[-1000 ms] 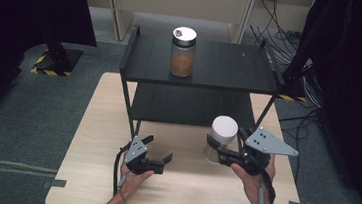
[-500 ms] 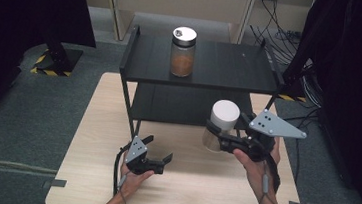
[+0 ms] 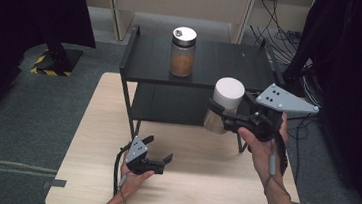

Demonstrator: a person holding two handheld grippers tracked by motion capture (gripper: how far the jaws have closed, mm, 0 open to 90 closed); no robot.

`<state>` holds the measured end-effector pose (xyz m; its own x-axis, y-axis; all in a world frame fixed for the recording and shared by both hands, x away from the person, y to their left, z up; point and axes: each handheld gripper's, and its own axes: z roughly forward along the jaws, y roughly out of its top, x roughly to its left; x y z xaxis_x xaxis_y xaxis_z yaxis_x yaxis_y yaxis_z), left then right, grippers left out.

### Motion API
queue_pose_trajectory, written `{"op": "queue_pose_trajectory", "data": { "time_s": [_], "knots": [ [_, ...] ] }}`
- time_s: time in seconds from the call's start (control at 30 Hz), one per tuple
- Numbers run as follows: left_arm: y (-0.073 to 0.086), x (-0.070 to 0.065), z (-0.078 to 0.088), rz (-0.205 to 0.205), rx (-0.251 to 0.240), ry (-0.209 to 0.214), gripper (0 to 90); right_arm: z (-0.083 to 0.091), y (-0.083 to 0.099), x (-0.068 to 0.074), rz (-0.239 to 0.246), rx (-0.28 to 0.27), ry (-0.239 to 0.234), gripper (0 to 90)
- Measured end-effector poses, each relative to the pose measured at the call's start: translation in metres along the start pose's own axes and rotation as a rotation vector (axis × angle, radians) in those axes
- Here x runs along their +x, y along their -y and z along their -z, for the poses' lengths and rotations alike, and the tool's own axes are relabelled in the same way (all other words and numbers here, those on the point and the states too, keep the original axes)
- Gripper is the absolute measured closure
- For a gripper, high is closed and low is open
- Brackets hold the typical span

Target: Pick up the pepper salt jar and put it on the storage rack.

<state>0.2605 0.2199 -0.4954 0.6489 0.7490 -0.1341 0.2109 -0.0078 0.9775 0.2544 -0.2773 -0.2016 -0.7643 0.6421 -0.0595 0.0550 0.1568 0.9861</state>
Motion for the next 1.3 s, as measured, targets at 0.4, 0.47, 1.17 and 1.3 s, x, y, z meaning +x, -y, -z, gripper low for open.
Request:
{"op": "queue_pose_trajectory", "data": {
  "time_s": [0.4,0.47,1.17,1.3],
  "knots": [
    [0.0,0.0,0.0,-0.003,0.005,0.002,0.4,-0.014,-0.032,-0.007,-0.011,-0.006,0.019,35.1],
    [0.0,0.0,0.0,-0.002,0.004,0.001,0.4,-0.018,-0.037,-0.009,-0.018,-0.004,0.024,35.1],
    [-0.001,0.0,0.0,-0.002,0.003,-0.001,0.5,-0.057,-0.063,-0.031,-0.072,0.026,0.155,35.1],
    [0.0,0.0,0.001,0.0,0.002,-0.002,0.5,-0.064,-0.065,-0.032,-0.06,0.034,0.192,35.0]
  ]
}}
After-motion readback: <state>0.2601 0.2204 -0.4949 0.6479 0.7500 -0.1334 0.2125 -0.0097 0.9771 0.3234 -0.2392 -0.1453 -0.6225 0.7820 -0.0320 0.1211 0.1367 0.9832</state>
